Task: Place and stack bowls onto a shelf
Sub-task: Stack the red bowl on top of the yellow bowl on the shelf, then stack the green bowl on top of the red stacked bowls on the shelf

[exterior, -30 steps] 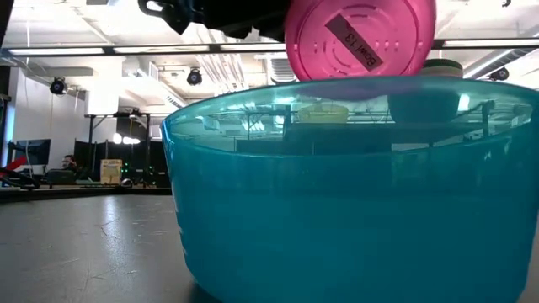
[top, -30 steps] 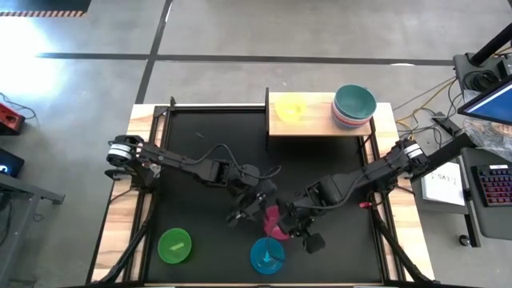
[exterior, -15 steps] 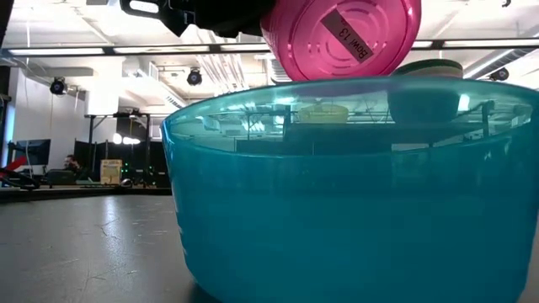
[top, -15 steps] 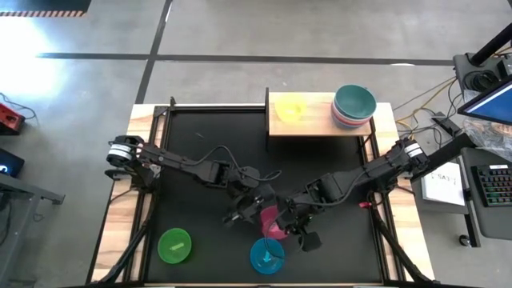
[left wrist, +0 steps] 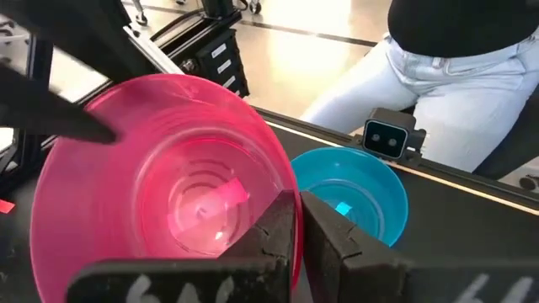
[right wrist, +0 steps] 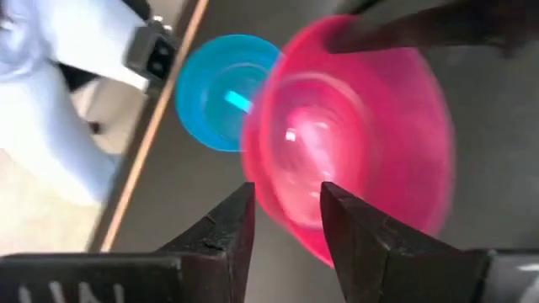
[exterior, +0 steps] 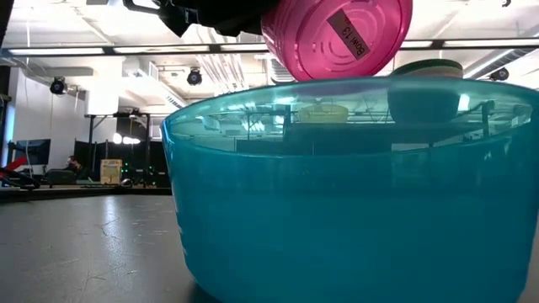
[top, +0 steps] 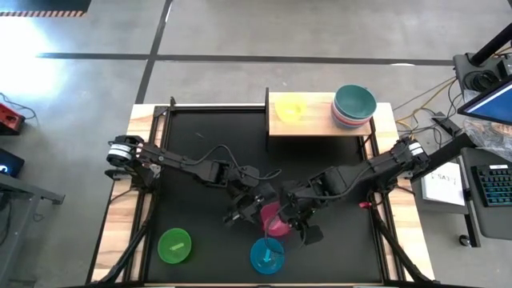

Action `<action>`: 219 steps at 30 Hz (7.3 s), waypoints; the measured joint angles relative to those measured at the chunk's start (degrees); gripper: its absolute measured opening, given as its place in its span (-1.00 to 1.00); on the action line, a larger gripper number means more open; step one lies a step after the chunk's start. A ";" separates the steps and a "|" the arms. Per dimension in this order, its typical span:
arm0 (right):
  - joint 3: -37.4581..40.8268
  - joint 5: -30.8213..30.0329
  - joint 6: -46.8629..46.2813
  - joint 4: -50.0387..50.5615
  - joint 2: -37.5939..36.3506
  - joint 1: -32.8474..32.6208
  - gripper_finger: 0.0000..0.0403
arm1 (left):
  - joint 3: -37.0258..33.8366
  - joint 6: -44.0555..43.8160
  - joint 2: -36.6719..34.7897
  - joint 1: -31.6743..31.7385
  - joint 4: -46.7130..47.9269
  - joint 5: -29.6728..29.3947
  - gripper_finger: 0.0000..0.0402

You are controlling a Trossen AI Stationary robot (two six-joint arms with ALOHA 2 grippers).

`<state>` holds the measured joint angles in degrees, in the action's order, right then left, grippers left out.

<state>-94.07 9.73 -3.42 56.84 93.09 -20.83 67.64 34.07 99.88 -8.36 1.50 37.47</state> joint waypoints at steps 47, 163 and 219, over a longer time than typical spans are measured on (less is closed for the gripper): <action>-2.75 -27.87 -9.40 29.16 -14.12 1.76 -0.49 | 31.84 17.33 9.71 34.08 17.67 -15.86 -1.00; 3.11 -27.78 -6.97 21.64 -15.95 1.76 -0.51 | -24.90 -89.94 -33.72 -32.86 35.74 -29.17 -0.61; 3.11 -27.76 -6.99 21.61 -15.95 1.75 -0.51 | -18.60 -106.83 -9.67 -46.21 31.08 -38.17 -0.92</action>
<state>-90.96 -18.03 -10.41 78.46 77.14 -19.08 49.04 -72.77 90.21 -54.57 32.58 -0.70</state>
